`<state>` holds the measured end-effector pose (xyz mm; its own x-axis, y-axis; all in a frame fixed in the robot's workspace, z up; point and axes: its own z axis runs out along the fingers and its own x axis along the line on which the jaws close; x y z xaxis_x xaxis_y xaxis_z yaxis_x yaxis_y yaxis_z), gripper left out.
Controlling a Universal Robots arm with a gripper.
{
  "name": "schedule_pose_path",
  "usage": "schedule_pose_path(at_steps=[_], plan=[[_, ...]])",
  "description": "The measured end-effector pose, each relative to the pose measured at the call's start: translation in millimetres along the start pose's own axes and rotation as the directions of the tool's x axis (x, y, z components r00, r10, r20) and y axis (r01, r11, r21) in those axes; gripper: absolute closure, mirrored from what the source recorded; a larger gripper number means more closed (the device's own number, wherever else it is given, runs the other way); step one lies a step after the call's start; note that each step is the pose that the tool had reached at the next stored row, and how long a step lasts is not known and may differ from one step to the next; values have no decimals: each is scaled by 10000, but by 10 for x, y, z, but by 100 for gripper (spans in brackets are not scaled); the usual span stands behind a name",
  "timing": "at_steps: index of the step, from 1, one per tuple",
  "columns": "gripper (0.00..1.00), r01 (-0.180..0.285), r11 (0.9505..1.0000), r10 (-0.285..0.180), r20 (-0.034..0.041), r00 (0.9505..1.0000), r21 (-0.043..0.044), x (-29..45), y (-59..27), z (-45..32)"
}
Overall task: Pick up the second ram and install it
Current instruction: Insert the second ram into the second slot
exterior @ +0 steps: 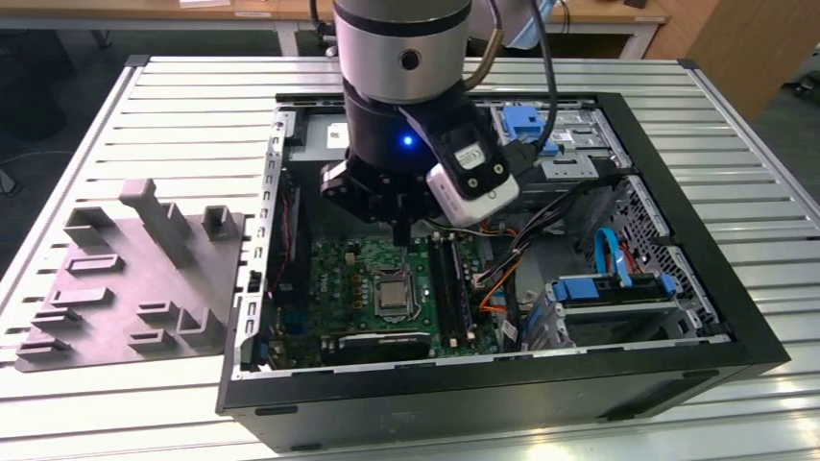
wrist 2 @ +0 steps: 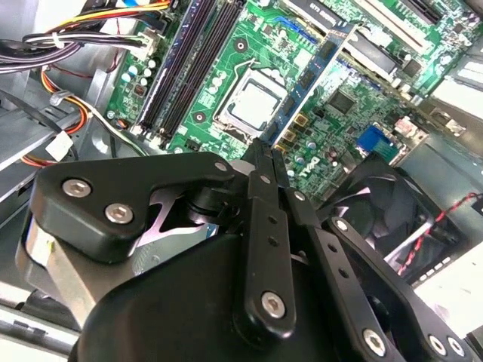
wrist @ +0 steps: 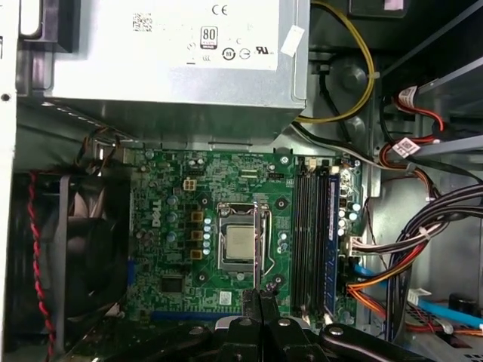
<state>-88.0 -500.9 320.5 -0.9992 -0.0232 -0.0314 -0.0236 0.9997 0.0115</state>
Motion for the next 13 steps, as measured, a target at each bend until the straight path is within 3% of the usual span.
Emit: schedule_pose_path(at_steps=[7, 13], plan=[[88, 0, 10000, 0, 32, 10000, 0, 3, -1, 120], [88, 0, 10000, 0, 33, 10000, 0, -37, -3, 169]])
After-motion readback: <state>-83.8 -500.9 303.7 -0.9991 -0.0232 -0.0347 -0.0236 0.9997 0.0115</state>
